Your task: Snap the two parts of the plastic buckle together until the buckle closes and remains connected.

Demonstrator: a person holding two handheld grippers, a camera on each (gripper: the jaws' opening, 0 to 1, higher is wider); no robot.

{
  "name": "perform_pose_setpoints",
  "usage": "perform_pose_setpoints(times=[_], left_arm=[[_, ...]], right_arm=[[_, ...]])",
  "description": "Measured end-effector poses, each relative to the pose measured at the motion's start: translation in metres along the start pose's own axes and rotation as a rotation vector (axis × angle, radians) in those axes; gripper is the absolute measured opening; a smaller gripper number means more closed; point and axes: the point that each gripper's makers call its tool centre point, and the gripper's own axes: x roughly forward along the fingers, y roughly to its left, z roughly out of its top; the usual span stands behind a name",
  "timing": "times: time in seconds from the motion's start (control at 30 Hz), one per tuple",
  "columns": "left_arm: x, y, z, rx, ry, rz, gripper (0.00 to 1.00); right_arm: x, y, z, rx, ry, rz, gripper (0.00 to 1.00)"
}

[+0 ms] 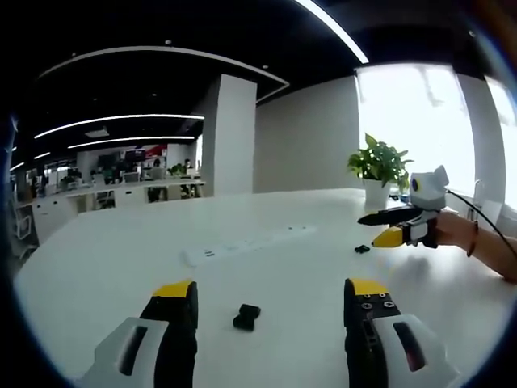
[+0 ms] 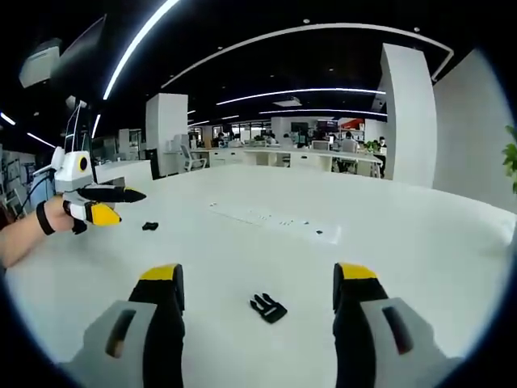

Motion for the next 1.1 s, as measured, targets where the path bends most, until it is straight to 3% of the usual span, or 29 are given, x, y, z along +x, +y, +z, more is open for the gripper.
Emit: perform_pose_setpoints(times=[1.1], left_arm=[[0.003, 0.004, -0.018, 0.043, 0.036, -0.001, 0.67]], right_arm=[[0.001, -0.007, -0.016, -0.002, 0.031, 0.001, 0.70]])
